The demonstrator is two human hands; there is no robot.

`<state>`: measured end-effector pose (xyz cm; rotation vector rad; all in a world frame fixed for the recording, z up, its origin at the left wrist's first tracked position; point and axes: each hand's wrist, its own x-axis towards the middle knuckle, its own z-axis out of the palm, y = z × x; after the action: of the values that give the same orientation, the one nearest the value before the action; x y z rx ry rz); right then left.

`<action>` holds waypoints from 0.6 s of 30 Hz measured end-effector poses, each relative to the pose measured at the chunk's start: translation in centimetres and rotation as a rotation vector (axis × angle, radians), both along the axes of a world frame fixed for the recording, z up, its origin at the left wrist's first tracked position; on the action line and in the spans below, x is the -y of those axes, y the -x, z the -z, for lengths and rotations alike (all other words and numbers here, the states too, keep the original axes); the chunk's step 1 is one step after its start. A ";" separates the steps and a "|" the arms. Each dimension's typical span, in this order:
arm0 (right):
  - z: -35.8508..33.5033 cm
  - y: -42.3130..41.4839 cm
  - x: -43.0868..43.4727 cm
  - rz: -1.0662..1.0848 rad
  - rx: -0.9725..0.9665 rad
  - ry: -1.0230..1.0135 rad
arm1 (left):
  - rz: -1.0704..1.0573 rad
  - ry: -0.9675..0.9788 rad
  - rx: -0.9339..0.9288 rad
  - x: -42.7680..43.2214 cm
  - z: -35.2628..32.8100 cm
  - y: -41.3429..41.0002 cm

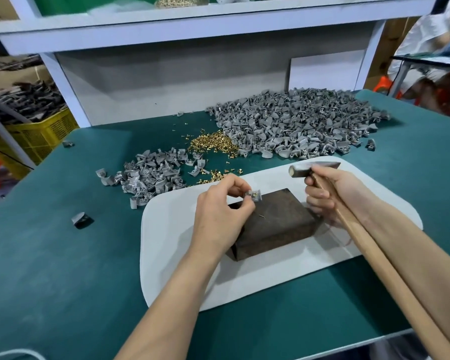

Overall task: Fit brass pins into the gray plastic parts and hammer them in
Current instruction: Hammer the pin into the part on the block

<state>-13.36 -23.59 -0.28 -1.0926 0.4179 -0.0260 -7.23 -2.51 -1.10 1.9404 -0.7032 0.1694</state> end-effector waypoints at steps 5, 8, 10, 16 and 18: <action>-2.7 1.1 -4.0 -0.029 -0.107 0.665 | -0.026 -0.048 0.036 0.0 -0.4 0.3; -3.7 1.6 -6.2 0.027 -0.070 1.017 | -0.039 -0.050 0.030 0.1 -0.7 0.6; -4.3 1.6 -7.1 0.015 -0.093 1.131 | -0.043 -0.071 0.029 0.1 -0.9 0.8; -5.0 1.4 -8.8 -0.094 -0.154 1.422 | -0.041 -0.086 -0.011 0.0 -1.6 1.2; -5.1 1.6 -8.8 -0.073 -0.165 1.482 | -0.047 -0.085 -0.020 0.0 -1.6 1.3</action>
<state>-14.98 -14.82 4.79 -2.5813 0.4951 -0.2059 -8.57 -2.52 0.53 2.0380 -0.6610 0.1517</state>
